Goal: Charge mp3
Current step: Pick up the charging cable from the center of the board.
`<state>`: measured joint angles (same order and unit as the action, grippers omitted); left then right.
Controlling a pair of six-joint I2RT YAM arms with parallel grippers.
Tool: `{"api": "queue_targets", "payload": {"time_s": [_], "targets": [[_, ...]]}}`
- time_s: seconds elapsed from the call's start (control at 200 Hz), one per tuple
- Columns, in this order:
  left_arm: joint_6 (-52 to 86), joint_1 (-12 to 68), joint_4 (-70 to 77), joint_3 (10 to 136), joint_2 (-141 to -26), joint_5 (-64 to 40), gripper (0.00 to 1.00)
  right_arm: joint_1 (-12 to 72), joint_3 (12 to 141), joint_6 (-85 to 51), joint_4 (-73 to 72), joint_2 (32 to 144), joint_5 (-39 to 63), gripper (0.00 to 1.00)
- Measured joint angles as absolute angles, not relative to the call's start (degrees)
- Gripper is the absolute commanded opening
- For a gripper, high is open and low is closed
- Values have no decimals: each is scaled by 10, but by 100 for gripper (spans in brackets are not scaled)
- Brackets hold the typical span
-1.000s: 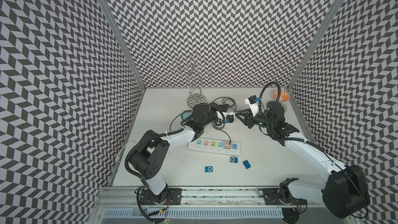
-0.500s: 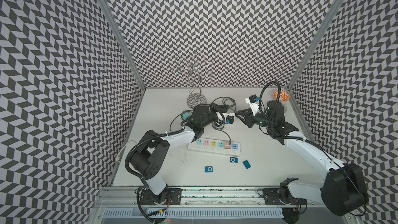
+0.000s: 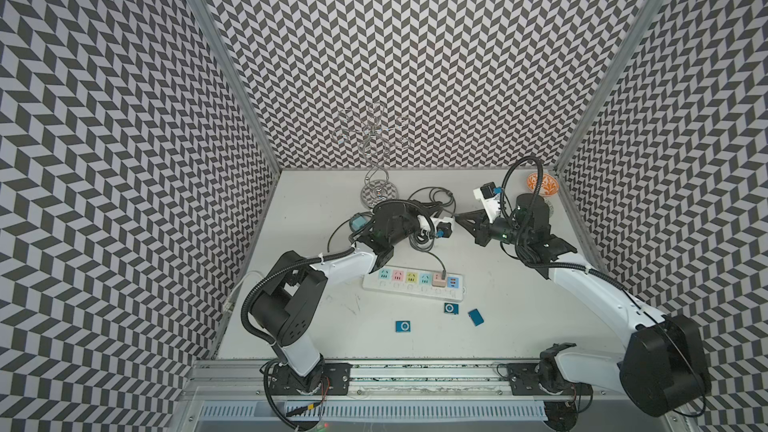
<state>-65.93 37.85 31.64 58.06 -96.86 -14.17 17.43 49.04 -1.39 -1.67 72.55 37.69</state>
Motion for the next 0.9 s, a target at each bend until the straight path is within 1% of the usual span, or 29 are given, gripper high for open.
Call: {"api": "queue_targets", "payload": {"time_s": [0.065, 0.16, 0.366, 0.581, 0.786, 0.901], "targets": [[-639, 374, 285, 601, -969, -150, 45, 174, 490, 1, -11, 726, 372, 0], [-612, 369, 264, 611, -965, -166, 47, 172, 490, 26, -12, 726, 365, 0], [-548, 346, 188, 625, -957, -225, 47, 171, 490, 88, -23, 726, 347, 0], [-424, 289, 146, 632, -922, -320, 48, 171, 490, 176, -64, 727, 349, 0], [-310, 256, 108, 712, -937, -419, 49, 171, 489, 277, -93, 747, 361, 0], [-261, 244, 104, 732, -939, -464, 50, 171, 485, 338, -101, 749, 371, 0]]}}
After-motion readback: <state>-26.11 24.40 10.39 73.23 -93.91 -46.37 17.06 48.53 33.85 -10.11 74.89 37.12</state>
